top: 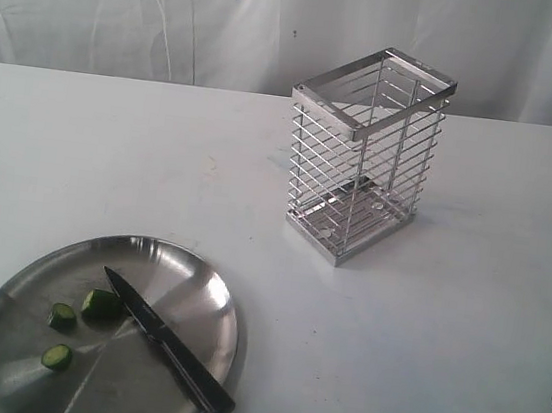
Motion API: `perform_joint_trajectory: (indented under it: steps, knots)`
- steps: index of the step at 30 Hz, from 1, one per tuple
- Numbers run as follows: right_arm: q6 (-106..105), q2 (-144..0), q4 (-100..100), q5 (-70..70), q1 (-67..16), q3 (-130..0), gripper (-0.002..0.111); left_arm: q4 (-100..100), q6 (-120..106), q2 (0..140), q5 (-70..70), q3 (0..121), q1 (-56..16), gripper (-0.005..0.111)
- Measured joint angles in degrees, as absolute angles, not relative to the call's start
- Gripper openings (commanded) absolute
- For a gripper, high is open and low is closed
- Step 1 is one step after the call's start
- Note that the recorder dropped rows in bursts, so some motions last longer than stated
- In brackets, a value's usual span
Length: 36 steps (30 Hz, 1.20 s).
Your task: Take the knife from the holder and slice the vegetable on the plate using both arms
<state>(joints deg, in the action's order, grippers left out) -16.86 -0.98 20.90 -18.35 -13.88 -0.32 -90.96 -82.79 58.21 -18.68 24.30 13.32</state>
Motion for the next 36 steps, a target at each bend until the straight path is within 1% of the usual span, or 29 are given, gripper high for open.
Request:
perform_joint_trajectory:
  steps: [4, 7, 10, 18, 25, 26, 28, 30, 36]
  knots:
    - [-16.86, -0.98, 20.9, -18.35, -13.88, -0.32, 0.0, -90.96, -82.79, 57.97, -18.57, 24.3, 13.32, 0.0]
    - [-16.73, -0.98, 20.9, -18.35, -13.88, -0.32, 0.0, -90.96, -82.79, 55.27, -18.35, 24.3, 13.32, 0.0]
    - [-16.73, -0.98, 20.9, -18.35, -13.88, -0.32, 0.0, -90.96, -82.79, 50.58, -18.35, 23.47, 13.32, 0.0]
    - [-16.73, -0.98, 20.9, -18.35, -13.88, -0.32, 0.0, -90.96, -82.79, 31.77, -14.73, 17.28, 13.32, 0.0]
    - [-16.73, -0.98, 20.9, -18.35, -13.88, -0.32, 0.0, -90.65, -82.9, 25.84, -14.71, 17.04, 13.32, 0.0]
    - [-16.73, -0.98, 20.9, -18.35, -13.88, -0.32, 0.0, -88.44, -82.49, 25.73, -14.71, 17.04, 13.32, 0.0]
    - [-16.73, -0.98, 20.9, -18.35, -13.88, -0.32, 0.0, -77.24, -77.4, 25.49, -15.22, 17.15, 13.32, 0.0]
    - [-16.69, -0.98, 20.9, -18.35, -13.88, -0.32, 0.0, -60.83, -65.95, 24.4, -16.84, 17.62, 13.24, 0.0]
    - [-16.69, -0.98, 20.9, -18.35, -13.88, -0.32, 0.0, -27.02, -27.75, 17.11, -15.7, 14.17, 10.56, 0.0]
